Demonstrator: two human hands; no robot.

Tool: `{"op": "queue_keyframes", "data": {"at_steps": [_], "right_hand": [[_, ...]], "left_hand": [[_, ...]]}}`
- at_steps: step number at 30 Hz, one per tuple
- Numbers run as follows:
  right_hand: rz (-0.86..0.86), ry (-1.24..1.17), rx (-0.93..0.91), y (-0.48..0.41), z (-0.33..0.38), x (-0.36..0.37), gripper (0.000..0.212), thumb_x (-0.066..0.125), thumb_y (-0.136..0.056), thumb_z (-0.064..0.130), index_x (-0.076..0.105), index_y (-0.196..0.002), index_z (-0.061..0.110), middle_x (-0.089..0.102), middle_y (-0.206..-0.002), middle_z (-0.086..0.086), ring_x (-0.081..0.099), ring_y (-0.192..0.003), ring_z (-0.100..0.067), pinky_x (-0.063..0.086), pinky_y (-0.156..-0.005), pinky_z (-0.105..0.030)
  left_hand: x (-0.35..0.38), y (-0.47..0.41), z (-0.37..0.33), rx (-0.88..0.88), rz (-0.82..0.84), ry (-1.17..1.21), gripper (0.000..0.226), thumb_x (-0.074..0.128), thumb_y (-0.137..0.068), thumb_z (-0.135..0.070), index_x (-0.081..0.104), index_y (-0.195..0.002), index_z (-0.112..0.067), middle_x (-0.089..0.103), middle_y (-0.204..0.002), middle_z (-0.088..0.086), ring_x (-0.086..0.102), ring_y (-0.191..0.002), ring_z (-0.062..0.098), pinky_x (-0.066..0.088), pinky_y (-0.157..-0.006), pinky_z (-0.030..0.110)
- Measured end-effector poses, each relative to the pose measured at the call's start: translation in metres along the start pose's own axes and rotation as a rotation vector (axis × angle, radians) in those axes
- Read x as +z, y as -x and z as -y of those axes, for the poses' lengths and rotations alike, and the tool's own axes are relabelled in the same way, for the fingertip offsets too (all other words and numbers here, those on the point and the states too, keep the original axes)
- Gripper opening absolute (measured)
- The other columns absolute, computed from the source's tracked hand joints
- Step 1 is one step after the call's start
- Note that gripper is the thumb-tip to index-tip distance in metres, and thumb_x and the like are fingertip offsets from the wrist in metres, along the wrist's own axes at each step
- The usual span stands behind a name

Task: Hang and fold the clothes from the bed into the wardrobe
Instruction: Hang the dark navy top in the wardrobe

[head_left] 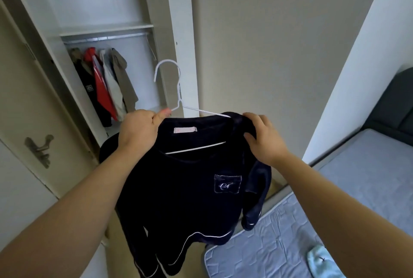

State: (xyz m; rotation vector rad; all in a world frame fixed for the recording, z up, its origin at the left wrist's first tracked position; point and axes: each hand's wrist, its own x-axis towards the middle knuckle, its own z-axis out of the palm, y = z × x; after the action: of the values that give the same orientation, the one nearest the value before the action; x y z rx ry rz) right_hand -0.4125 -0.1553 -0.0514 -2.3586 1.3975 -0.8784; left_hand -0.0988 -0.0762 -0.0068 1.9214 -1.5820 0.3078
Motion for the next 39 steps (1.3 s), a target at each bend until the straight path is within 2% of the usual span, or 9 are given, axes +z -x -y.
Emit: {"op": "queue_keyframes", "data": {"at_steps": [6,10,14,17,22,26,32,36,39], "right_hand": [[-0.003,-0.111,0.238,-0.016,-0.023,0.006,0.040,0.053,-0.096,0.007,0.049,-0.134,0.017,0.060,-0.120,-0.011,0.058,-0.101,-0.029,0.049,-0.081,-0.036],[-0.187,-0.156,0.257,-0.030,-0.024,0.001,0.042,0.043,-0.089,-0.005,0.060,-0.122,0.014,0.058,-0.106,-0.002,0.051,-0.088,-0.020,0.042,-0.075,-0.028],[0.113,0.072,0.218,-0.048,-0.012,-0.004,0.047,0.039,-0.079,-0.004,0.064,-0.110,0.021,0.065,-0.099,-0.006,0.059,-0.090,-0.031,0.047,-0.072,-0.034],[0.074,0.083,0.235,-0.051,0.000,-0.008,0.049,0.045,-0.081,0.002,0.063,-0.120,0.026,0.067,-0.117,0.000,0.060,-0.106,-0.028,0.050,-0.088,-0.037],[0.067,-0.252,-0.067,-0.058,0.037,0.001,0.035,0.050,-0.096,0.028,0.058,-0.130,0.028,0.060,-0.128,0.004,0.054,-0.112,-0.015,0.039,-0.095,-0.026],[0.001,0.088,-0.229,-0.067,0.052,0.020,0.038,0.043,-0.102,0.046,0.064,-0.101,0.015,0.054,-0.082,-0.001,0.058,-0.083,-0.031,0.045,-0.072,-0.036],[-0.211,0.159,-0.243,-0.073,0.040,0.031,0.039,0.046,-0.103,0.039,0.064,-0.090,0.006,0.044,-0.074,-0.001,0.051,-0.071,-0.034,0.034,-0.064,-0.035],[-0.254,0.178,-0.162,-0.074,0.032,0.032,0.039,0.042,-0.104,0.039,0.065,-0.095,0.009,0.048,-0.079,-0.001,0.048,-0.074,-0.029,0.032,-0.070,-0.035],[-0.282,0.228,-0.155,-0.074,0.030,0.033,0.039,0.041,-0.105,0.040,0.065,-0.099,0.010,0.058,-0.085,-0.009,0.051,-0.078,-0.032,0.034,-0.071,-0.037]], "left_hand": [[0.000,-0.003,0.007,-0.005,-0.016,-0.001,0.071,0.035,-0.094,-0.062,0.034,-0.046,-0.009,0.037,-0.044,0.007,0.041,-0.047,0.028,0.028,-0.055,0.035],[-0.009,-0.006,0.010,0.023,-0.006,-0.045,0.072,0.031,-0.092,-0.065,0.037,-0.048,-0.008,0.040,-0.049,0.008,0.045,-0.051,0.030,0.035,-0.055,0.038],[-0.015,-0.011,0.016,0.059,-0.051,-0.113,0.078,0.025,-0.090,-0.068,0.044,-0.050,-0.004,0.045,-0.052,0.011,0.047,-0.052,0.031,0.032,-0.056,0.036],[-0.015,-0.011,0.020,0.052,-0.075,-0.118,0.082,0.022,-0.089,-0.069,0.048,-0.051,-0.001,0.046,-0.050,0.012,0.046,-0.049,0.030,0.025,-0.053,0.034],[-0.013,-0.011,0.019,0.025,-0.062,-0.082,0.079,0.025,-0.090,-0.068,0.044,-0.051,-0.002,0.044,-0.050,0.013,0.047,-0.050,0.031,0.028,-0.053,0.035],[-0.010,-0.015,0.014,0.025,-0.043,0.000,0.071,0.033,-0.089,-0.067,0.037,-0.049,-0.009,0.040,-0.050,0.008,0.047,-0.052,0.030,0.029,-0.053,0.035],[-0.008,-0.002,0.067,-0.017,0.058,0.185,0.046,0.044,-0.091,-0.067,0.065,-0.101,-0.028,0.062,-0.092,-0.017,0.055,-0.080,-0.005,0.035,-0.070,0.011],[0.006,0.028,0.110,-0.300,0.119,0.249,0.067,0.029,-0.090,-0.078,0.064,-0.113,-0.026,0.064,-0.095,-0.013,0.061,-0.090,0.012,0.041,-0.069,0.022],[0.012,0.038,0.115,-0.307,0.129,0.257,0.063,0.036,-0.086,-0.073,0.065,-0.112,-0.024,0.063,-0.089,-0.014,0.061,-0.082,0.008,0.042,-0.065,0.020]]}}
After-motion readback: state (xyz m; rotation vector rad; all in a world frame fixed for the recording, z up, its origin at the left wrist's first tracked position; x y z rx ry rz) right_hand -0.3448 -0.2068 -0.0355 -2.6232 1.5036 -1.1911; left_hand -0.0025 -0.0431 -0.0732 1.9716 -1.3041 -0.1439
